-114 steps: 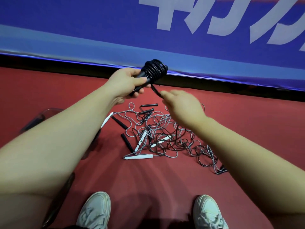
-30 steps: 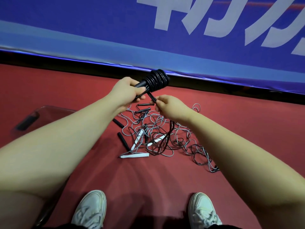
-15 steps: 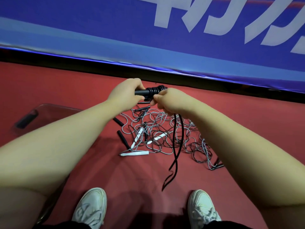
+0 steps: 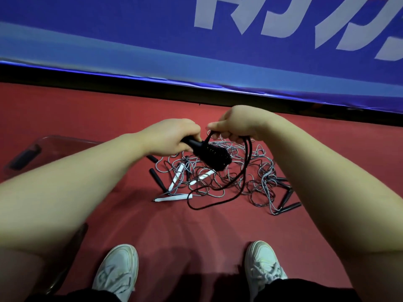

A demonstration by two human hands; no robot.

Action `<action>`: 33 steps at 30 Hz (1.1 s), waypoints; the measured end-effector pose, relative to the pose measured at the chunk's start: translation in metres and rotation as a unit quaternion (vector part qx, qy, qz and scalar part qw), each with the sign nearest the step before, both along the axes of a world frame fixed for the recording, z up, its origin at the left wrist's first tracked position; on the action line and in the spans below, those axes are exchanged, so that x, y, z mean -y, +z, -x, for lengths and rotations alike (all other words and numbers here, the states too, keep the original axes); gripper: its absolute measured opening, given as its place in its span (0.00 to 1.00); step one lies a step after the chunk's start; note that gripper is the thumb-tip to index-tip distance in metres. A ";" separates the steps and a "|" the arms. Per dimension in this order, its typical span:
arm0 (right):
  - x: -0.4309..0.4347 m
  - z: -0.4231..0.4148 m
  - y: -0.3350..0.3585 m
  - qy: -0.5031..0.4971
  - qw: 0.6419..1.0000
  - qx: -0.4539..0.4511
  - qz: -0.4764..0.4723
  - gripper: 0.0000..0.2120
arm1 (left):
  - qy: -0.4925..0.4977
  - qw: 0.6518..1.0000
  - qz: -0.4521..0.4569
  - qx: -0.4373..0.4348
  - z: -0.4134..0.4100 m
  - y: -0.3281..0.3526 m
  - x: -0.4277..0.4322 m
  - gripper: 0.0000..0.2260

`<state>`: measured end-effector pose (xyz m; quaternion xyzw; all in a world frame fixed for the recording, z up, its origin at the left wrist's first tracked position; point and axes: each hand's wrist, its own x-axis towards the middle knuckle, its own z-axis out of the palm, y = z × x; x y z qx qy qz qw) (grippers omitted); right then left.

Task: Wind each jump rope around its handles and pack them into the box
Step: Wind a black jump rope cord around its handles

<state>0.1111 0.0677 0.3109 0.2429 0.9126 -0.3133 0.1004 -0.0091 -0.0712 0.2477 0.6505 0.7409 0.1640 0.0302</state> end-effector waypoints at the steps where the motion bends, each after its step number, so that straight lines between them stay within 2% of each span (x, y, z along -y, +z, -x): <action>1: -0.001 -0.001 0.002 0.021 0.999 0.006 -0.048 0.17 | -0.013 1.000 0.006 0.008 -0.002 0.001 -0.001 0.10; 6: -0.019 -0.005 -0.002 0.036 0.995 0.047 -0.081 0.20 | -0.041 0.997 0.010 0.063 -0.017 0.005 -0.005 0.09; 8: -0.028 -0.008 -0.008 0.034 0.995 0.064 -0.065 0.20 | -0.046 0.994 0.011 0.100 -0.025 0.006 -0.006 0.14; 13: -0.045 -0.015 -0.018 0.021 0.989 0.080 0.124 0.15 | -0.073 0.977 0.008 0.200 -0.038 0.015 -0.007 0.22; 17: -0.053 -0.020 -0.023 0.031 0.979 0.080 0.184 0.16 | -0.128 0.979 -0.009 0.156 -0.043 0.020 -0.012 0.24; 19: -0.055 -0.020 -0.030 0.016 0.981 0.053 0.186 0.14 | -0.114 0.981 -0.019 0.154 -0.042 0.021 -0.013 0.23; 21: -0.055 -0.018 -0.036 0.012 0.991 0.010 0.131 0.06 | -0.076 0.981 -0.037 0.177 -0.041 0.024 -0.014 0.22; 22: -0.059 -0.018 -0.040 0.003 0.994 -0.017 0.108 0.07 | -0.051 0.977 -0.052 0.203 -0.040 0.026 -0.014 0.21; 23: -0.061 -0.017 -0.042 -0.014 0.993 -0.041 0.114 0.13 | -0.023 0.966 -0.073 0.245 -0.039 0.029 -0.014 0.21; 25: -0.063 -0.019 -0.048 -0.051 0.976 -0.124 0.172 0.23 | 0.031 0.924 -0.123 0.362 -0.036 0.033 -0.015 0.20; 26: -0.065 -0.019 -0.052 -0.048 0.973 -0.155 0.164 0.21 | 0.055 0.896 -0.146 0.415 -0.035 0.035 -0.016 0.19; 28: -0.053 -0.016 -0.055 -0.022 0.969 -0.193 0.155 0.06 | 0.090 0.836 -0.178 0.511 -0.031 0.037 -0.018 0.18; 29: -0.046 -0.011 -0.059 -0.008 0.956 -0.217 0.197 0.05 | 0.100 0.806 -0.188 0.552 -0.029 0.037 -0.019 0.18; 30: -0.038 -0.007 -0.059 -0.009 0.939 -0.236 0.251 0.10 | 0.110 0.783 -0.195 0.581 -0.027 0.039 -0.019 0.18; 31: -0.028 -0.003 -0.061 -0.013 0.923 -0.248 0.292 0.12 | 0.119 0.765 -0.198 0.601 -0.025 0.040 -0.019 0.18; 33: -0.016 0.008 -0.065 -0.002 0.911 -0.264 0.317 0.15 | 0.130 0.742 -0.202 0.625 -0.021 0.043 -0.017 0.17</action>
